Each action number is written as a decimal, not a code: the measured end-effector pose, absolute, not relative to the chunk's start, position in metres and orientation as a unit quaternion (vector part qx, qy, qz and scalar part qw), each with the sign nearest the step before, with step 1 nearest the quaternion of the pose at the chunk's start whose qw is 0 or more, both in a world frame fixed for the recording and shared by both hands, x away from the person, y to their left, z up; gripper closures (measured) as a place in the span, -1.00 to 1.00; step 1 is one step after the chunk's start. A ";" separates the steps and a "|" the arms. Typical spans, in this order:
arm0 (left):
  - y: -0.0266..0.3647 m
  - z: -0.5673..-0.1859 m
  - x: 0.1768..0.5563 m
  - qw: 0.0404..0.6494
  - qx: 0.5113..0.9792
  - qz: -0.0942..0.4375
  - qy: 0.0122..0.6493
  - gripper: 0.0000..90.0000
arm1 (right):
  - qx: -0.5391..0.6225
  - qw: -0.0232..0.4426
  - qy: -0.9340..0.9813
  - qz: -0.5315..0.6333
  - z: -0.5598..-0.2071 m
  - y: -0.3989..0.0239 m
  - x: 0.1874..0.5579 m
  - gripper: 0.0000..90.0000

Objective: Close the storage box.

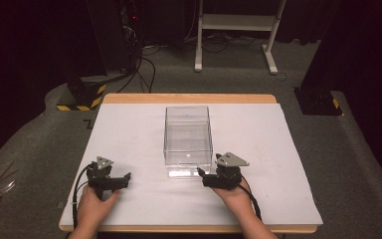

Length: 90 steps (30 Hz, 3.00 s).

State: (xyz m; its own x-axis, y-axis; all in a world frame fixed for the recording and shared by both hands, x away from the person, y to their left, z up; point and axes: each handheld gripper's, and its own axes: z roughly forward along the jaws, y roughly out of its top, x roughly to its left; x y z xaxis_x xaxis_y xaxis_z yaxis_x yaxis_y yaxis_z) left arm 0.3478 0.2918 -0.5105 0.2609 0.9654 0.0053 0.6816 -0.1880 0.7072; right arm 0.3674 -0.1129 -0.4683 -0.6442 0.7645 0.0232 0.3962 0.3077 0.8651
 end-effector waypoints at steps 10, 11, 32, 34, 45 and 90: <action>0.292 -0.510 0.348 0.302 0.734 0.235 0.561 -0.99 | 0.381 0.208 0.778 0.455 -0.469 -0.112 0.381 -0.65; 0.292 -0.510 0.348 0.302 0.734 0.235 0.561 -0.99 | 0.384 0.207 0.776 0.456 -0.469 -0.111 0.382 -0.65; 0.292 -0.510 0.348 0.302 0.734 0.235 0.561 -0.99 | 0.401 0.216 0.770 0.447 -0.475 -0.104 0.407 -0.64; 0.292 -0.510 0.348 0.302 0.734 0.235 0.561 -0.99 | 0.402 0.217 0.770 0.446 -0.475 -0.104 0.410 -0.64; 0.292 -0.510 0.348 0.302 0.734 0.235 0.561 -0.99 | 0.415 0.214 0.766 0.441 -0.480 -0.106 0.421 -0.65; 0.292 -0.511 0.348 0.303 0.734 0.235 0.561 -0.99 | 0.439 0.223 0.775 0.397 -0.490 -0.201 0.363 -0.56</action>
